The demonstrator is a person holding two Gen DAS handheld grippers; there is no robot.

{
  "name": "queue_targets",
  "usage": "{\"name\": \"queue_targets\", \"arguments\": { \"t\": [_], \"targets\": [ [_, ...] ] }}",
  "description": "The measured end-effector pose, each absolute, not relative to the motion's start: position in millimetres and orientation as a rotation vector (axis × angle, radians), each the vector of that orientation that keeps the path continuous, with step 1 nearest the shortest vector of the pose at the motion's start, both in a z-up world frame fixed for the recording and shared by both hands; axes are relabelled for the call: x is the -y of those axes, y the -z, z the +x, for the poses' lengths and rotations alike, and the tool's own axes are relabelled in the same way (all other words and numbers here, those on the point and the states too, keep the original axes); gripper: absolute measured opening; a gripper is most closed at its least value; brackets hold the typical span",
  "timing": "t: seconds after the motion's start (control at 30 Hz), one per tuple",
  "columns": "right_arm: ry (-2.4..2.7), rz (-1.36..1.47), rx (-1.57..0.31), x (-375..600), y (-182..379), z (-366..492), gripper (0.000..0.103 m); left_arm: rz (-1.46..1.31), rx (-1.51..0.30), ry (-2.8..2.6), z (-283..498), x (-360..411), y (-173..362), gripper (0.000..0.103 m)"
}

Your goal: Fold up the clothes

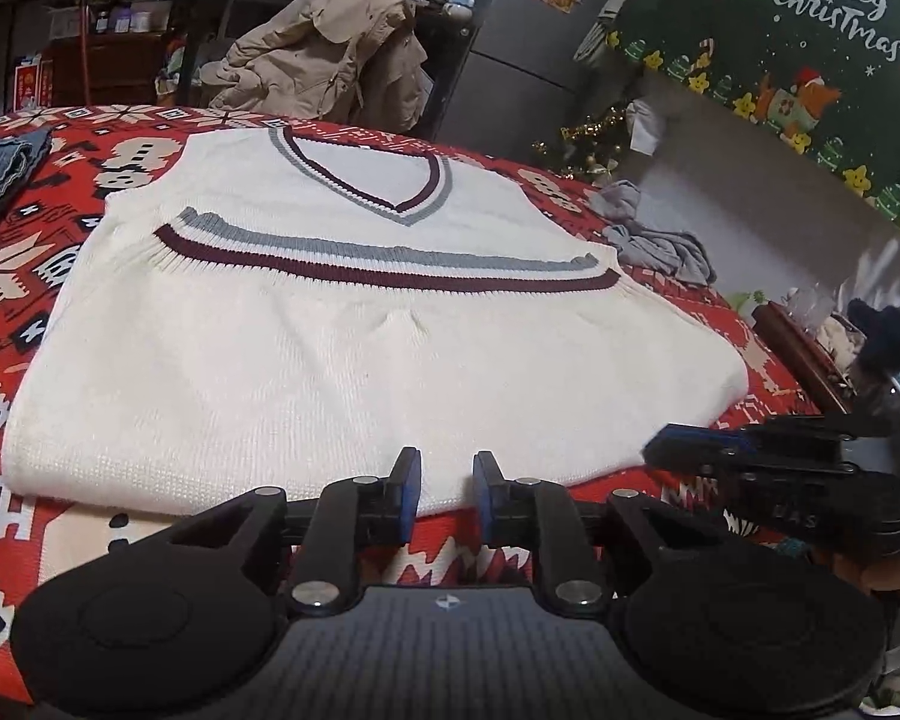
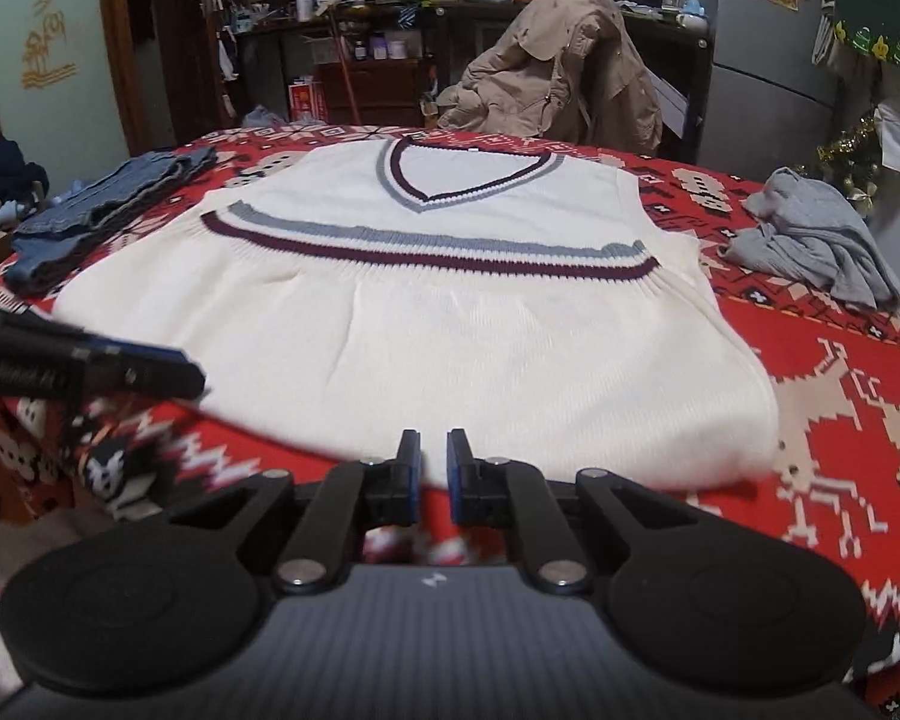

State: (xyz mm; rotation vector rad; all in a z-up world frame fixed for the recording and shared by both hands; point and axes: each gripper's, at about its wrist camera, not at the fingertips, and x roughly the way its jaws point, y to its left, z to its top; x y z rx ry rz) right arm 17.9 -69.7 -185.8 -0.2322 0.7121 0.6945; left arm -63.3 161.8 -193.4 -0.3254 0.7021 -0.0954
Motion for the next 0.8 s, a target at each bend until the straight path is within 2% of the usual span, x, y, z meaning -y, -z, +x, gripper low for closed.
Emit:
{"name": "queue_targets", "arguments": {
  "t": [0.8],
  "targets": [
    [-0.462,-0.194,-0.713,126,184,66,0.009,-0.295,-0.710,0.097,-62,-159,193,0.018]
  ]
}}
